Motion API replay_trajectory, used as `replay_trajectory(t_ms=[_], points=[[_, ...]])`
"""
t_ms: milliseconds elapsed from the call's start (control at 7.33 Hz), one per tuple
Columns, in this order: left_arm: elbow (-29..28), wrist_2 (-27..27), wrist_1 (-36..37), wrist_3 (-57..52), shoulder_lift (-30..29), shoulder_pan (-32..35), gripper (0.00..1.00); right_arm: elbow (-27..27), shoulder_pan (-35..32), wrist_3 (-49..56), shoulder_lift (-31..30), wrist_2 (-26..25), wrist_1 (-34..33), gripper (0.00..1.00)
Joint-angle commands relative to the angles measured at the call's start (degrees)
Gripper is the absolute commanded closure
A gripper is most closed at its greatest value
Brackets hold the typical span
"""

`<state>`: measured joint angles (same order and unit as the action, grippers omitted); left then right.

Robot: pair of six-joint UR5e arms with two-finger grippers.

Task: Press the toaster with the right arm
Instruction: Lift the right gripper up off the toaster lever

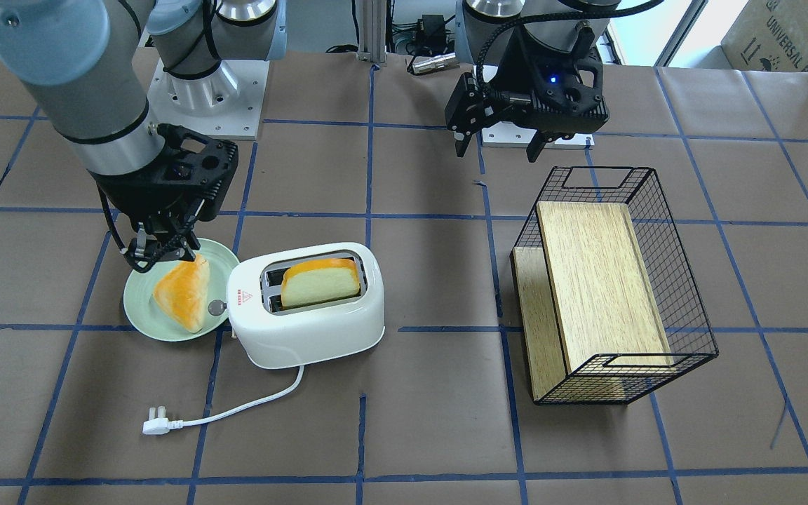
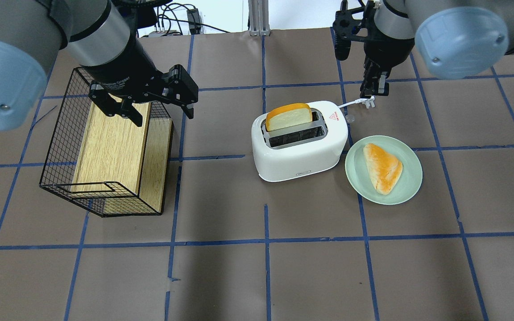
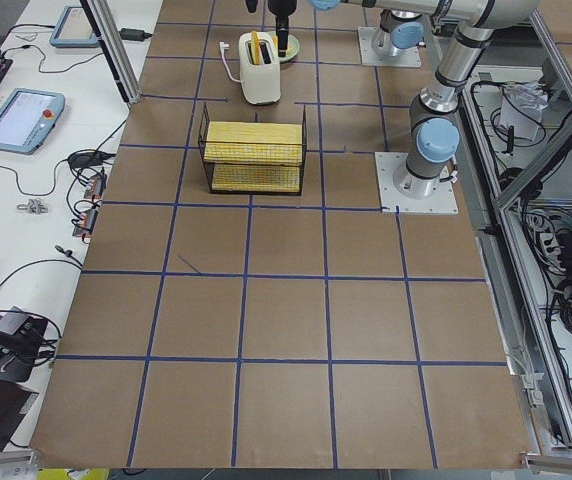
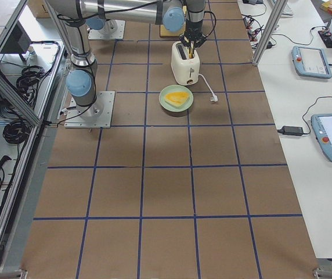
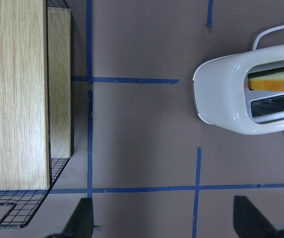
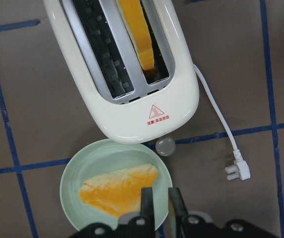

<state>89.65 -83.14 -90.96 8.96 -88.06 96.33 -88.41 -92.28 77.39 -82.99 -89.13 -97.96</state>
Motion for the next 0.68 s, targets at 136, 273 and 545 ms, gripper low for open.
replay_trajectory(t_ms=[136, 273, 545], points=[[0.0, 0.0, 0.0, 0.0, 0.0, 0.0, 0.0, 0.7, 0.2, -10.7, -4.6, -0.4, 4.2, 0.74], [0.0, 0.0, 0.0, 0.0, 0.0, 0.0, 0.0, 0.4, 0.2, -17.6, -4.7, -0.2, 4.4, 0.72], [0.0, 0.0, 0.0, 0.0, 0.0, 0.0, 0.0, 0.1, -0.1, -33.3, -5.1, -0.6, 5.8, 0.69]])
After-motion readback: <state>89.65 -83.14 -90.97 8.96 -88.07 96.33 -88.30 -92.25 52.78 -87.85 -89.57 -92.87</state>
